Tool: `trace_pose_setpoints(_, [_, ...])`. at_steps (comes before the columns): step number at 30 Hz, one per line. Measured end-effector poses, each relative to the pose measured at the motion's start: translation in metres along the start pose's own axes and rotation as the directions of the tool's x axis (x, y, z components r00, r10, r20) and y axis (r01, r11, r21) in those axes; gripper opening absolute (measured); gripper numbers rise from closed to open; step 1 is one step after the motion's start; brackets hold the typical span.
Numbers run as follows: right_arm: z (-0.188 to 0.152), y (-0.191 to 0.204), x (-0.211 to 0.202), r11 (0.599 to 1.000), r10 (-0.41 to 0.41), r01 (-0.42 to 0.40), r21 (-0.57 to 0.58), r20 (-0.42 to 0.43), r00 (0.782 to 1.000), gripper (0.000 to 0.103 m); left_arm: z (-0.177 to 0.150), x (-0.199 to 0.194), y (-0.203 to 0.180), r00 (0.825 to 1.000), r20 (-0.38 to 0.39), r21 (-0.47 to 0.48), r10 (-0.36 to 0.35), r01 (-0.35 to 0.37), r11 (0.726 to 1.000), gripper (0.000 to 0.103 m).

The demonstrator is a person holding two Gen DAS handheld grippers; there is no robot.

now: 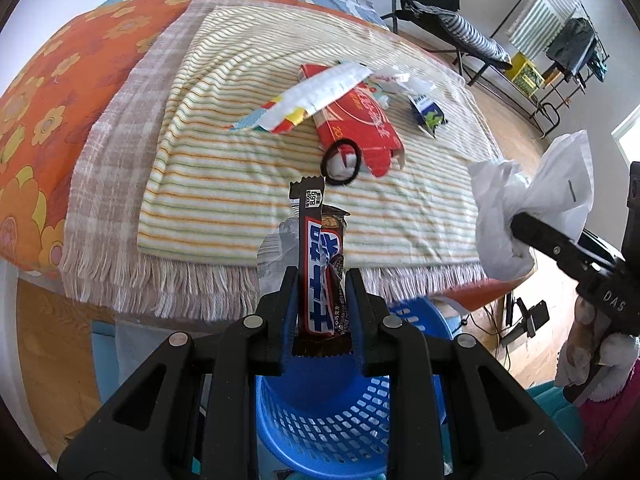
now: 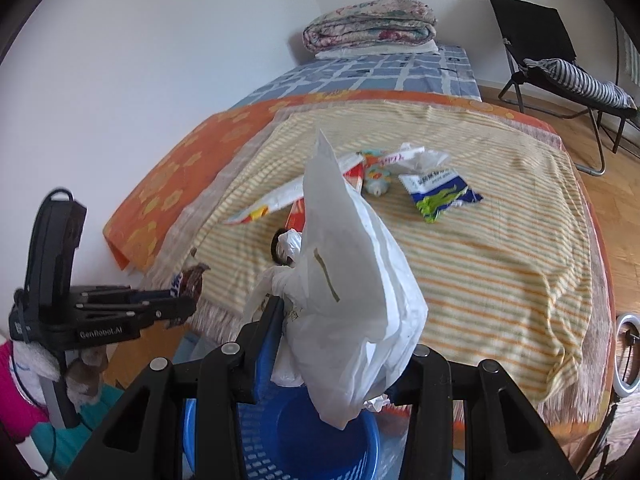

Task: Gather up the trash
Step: 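Carry the wrapper and the white bag over the blue basket with both tools, then open both tools to drop the wrapper and bag into the basket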

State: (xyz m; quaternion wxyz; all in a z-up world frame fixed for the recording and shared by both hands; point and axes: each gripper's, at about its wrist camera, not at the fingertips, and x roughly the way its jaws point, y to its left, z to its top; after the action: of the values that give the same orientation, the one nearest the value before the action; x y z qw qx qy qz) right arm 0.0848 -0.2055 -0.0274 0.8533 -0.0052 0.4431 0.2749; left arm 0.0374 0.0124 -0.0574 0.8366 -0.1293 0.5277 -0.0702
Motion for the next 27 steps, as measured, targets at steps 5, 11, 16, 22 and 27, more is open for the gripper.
trace_pose_setpoints(5, [-0.017,0.005,-0.001,1.0,-0.011,0.01,-0.013,-0.023,1.0,0.044,-0.012,0.004,-0.008,1.0,-0.021,0.03,0.006,-0.006,1.0,0.022])
trace_pose_setpoints(11, [-0.04,0.011,0.005,1.0,-0.003,0.002,-0.017,-0.069,0.998,0.044,-0.027,0.016,-0.016,0.998,-0.067,0.059,0.011,-0.007,0.998,0.022])
trace_pose_setpoints(16, [-0.058,0.017,0.014,1.0,-0.001,-0.002,-0.029,-0.115,0.993,0.045,-0.039,0.024,-0.022,0.995,-0.094,0.081,0.022,-0.014,0.997,0.022])
trace_pose_setpoints(22, [-0.076,0.018,0.022,1.0,-0.002,-0.002,-0.028,-0.158,0.987,0.045,-0.054,0.035,-0.023,0.99,-0.136,0.102,0.03,-0.016,0.995,0.022])
trace_pose_setpoints(27, [-0.089,0.019,0.031,1.0,-0.003,-0.002,-0.027,-0.194,0.981,0.046,-0.065,0.041,-0.023,0.986,-0.163,0.114,0.037,-0.018,0.993,0.022])
